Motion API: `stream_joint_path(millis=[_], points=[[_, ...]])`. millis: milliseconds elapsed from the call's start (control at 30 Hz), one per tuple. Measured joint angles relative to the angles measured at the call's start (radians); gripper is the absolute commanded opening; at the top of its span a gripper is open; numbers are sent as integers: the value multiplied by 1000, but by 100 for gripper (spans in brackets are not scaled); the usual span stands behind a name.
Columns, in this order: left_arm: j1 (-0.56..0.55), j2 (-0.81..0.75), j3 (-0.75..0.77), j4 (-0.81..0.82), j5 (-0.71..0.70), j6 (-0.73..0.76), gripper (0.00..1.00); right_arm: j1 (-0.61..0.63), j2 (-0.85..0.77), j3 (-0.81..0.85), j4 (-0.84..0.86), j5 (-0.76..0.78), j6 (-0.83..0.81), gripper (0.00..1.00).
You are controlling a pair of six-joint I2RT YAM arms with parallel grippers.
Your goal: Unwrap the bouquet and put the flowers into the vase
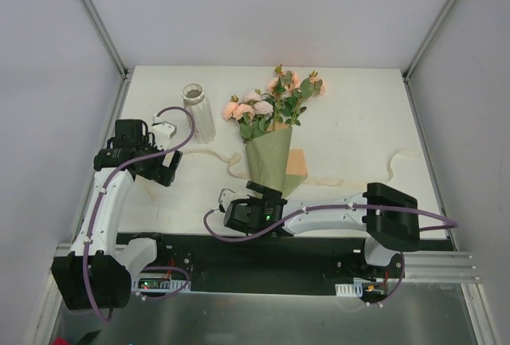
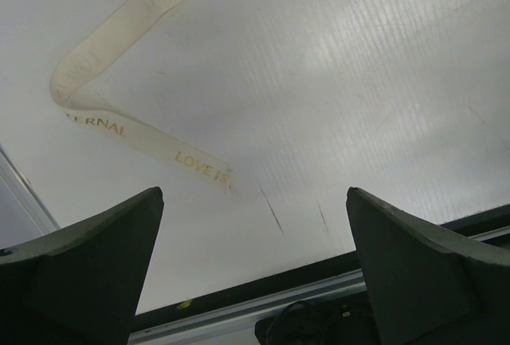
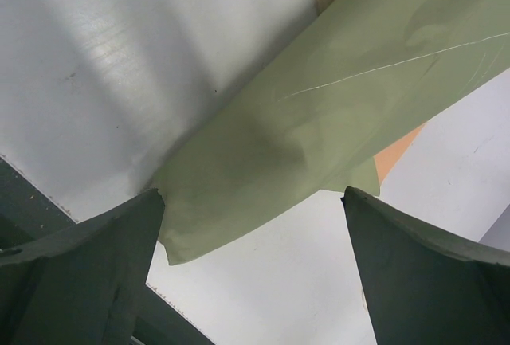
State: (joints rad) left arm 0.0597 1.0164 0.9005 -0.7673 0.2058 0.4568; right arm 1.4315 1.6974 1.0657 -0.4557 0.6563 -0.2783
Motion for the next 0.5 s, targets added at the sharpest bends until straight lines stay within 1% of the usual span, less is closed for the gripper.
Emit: stream_joint_path(millis=[500], points=[[0, 17, 0, 0, -6, 6, 99, 12, -27, -50, -23, -13, 0, 99]])
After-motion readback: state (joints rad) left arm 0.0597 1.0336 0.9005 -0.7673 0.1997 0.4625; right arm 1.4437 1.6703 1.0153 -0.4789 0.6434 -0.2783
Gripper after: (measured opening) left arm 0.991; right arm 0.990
